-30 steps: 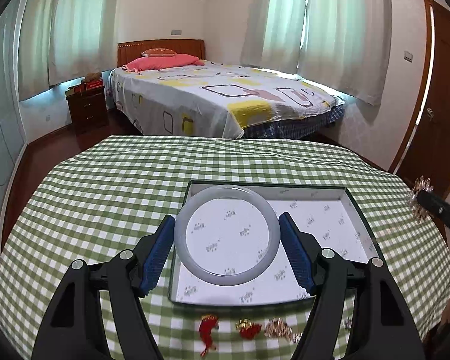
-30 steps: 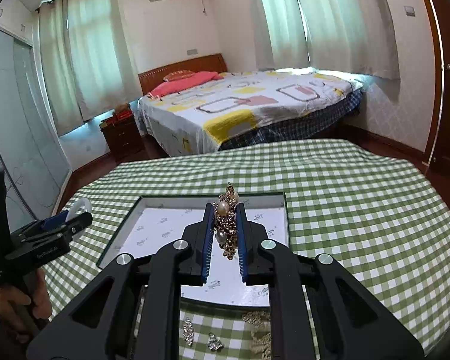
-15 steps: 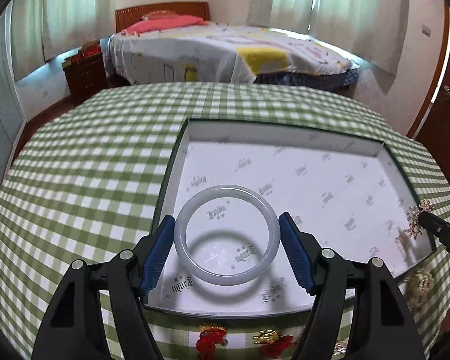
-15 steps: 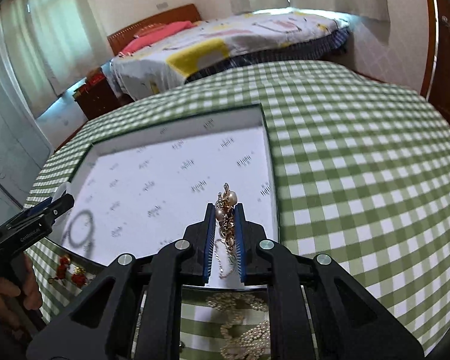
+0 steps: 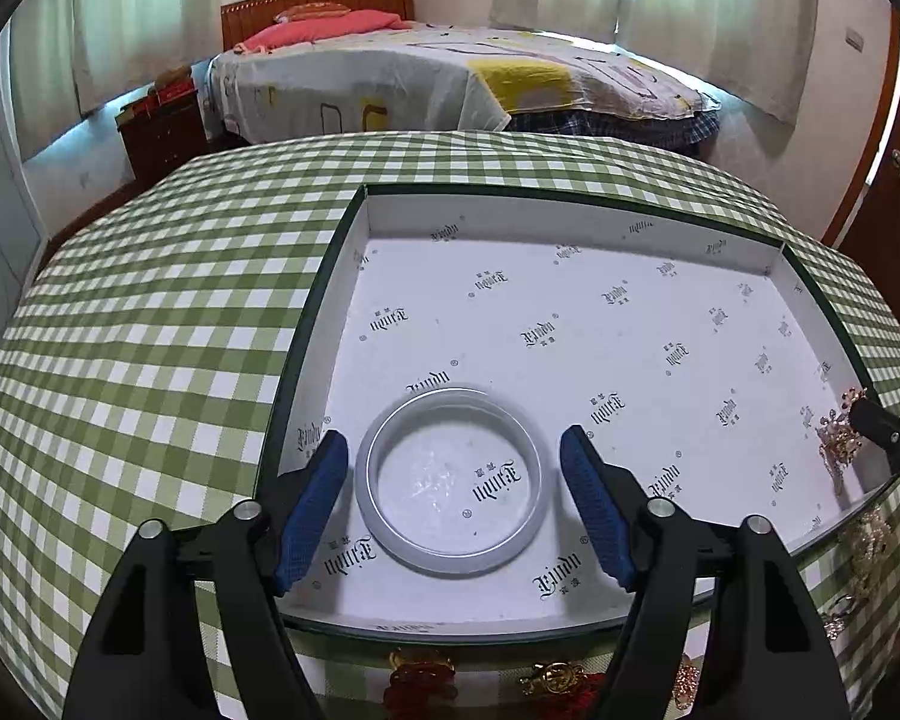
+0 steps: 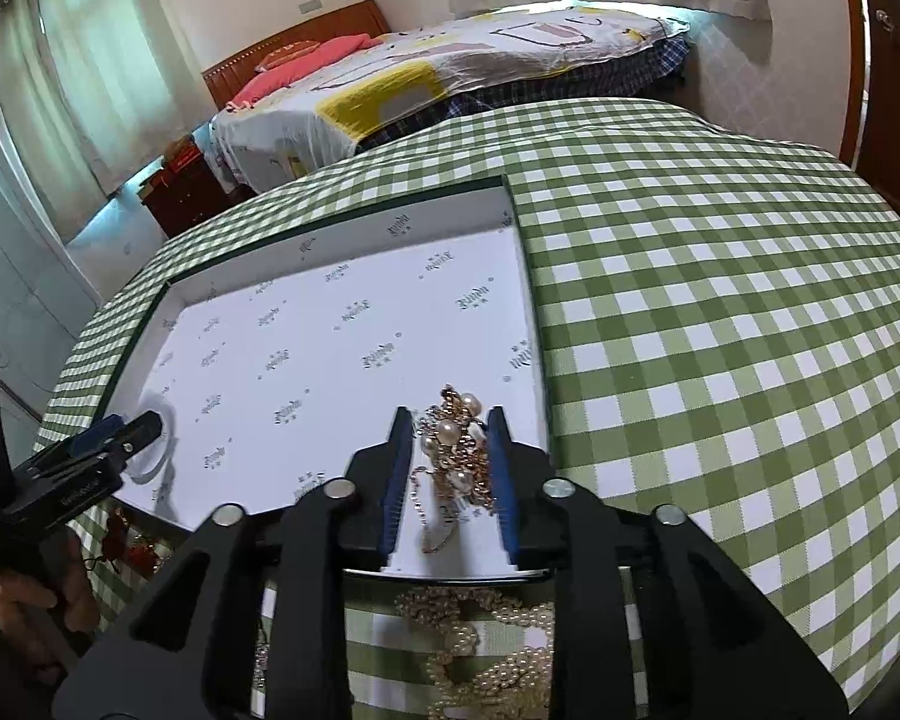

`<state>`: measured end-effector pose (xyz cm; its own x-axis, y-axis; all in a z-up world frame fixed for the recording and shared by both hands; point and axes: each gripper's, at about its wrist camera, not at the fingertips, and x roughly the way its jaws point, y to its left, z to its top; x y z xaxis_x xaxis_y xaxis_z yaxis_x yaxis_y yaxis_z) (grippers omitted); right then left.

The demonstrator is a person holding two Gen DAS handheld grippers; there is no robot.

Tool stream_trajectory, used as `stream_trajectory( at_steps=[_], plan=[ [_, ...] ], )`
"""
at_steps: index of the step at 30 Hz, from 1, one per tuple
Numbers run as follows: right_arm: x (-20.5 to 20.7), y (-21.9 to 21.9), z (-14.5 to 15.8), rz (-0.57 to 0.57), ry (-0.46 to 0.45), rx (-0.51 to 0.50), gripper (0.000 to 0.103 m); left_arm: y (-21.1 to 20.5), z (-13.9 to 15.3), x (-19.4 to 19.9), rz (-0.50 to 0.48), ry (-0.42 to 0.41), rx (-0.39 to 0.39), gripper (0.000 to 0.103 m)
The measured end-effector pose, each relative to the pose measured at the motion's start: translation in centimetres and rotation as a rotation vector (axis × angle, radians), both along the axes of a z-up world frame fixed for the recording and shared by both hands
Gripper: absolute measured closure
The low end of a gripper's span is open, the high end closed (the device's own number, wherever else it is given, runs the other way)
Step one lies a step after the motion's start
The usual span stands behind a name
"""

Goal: Organize jewelry
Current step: 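Carry the bangle into the tray with the left tool while the right tool carries the brooch there, then open the left tool to set the bangle down while the right tool releases the brooch in the tray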

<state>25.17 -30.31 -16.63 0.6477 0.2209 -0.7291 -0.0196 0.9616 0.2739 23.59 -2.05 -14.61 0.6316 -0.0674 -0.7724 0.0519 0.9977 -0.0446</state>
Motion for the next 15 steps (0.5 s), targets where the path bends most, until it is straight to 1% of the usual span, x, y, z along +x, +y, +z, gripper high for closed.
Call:
stream_trajectory(
  at_steps=[1,3,8,15],
  plan=[
    [0.0,0.1,0.0,0.002,-0.002,-0.001,0.072,-0.1,0.0,0.0,-0.002,0.0,0.0,0.029],
    [-0.1,0.3,0.2,0.008,-0.008,0.007,0.066,-0.4,-0.1,0.1,-0.003,-0.002,0.0,0.028],
    [-0.6,0.8,0.5,0.015,-0.039,0.002,0.058,-0.5,-0.1,0.1,-0.007,-0.01,-0.002,0.027],
    [-1.2,0.8,0.8,0.001,-0.07,-0.005,0.057,-0.8,-0.4,-0.2,-0.015,-0.013,0.012,0.026]
  ],
)
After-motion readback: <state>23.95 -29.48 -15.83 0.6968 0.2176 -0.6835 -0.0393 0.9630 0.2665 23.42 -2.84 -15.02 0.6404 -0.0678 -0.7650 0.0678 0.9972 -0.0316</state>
